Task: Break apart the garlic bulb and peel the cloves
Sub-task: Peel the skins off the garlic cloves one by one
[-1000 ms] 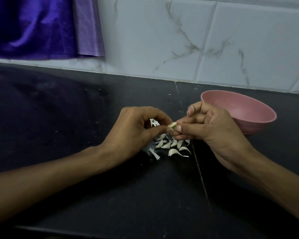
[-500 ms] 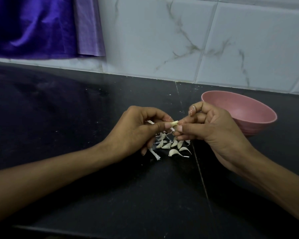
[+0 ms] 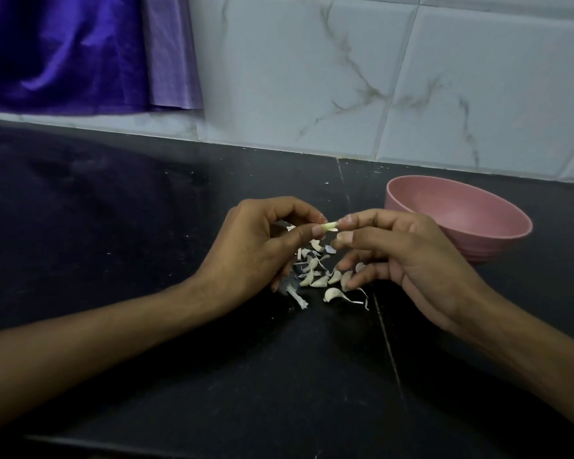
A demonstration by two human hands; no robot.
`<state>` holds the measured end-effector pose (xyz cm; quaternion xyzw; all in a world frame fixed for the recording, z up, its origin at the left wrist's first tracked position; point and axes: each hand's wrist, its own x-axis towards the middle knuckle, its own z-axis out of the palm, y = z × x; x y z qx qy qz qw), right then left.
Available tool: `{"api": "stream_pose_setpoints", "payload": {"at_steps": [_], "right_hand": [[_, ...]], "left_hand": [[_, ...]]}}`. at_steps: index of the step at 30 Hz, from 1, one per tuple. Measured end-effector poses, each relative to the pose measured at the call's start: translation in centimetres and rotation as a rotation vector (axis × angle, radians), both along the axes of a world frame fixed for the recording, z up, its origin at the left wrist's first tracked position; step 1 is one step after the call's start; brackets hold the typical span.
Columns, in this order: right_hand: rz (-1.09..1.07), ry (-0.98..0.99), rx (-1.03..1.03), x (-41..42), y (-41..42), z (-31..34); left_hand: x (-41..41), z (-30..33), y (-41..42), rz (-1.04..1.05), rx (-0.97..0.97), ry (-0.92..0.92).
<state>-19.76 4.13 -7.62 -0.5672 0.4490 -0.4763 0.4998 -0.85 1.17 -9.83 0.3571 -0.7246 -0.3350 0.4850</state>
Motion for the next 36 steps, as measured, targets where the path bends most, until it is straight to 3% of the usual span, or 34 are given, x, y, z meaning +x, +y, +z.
{"api": "stream_pose_setpoints", "payload": {"at_steps": [22, 31, 36], "right_hand": [[-0.035, 0.095, -0.086, -0.03, -0.25, -0.48], [-0.031, 0.132, -0.167, -0.09, -0.08, -0.45], [-0.036, 0.186, -0.229, -0.1, -0.04, -0.31]], "left_hand": [[-0.27, 0.46, 0.8, 0.022, -0.011, -0.199], [-0.35, 0.46, 0.5, -0.176, 0.384, 0.108], [-0.32, 0.69, 0.4, -0.215, 0.568, 0.192]]}}
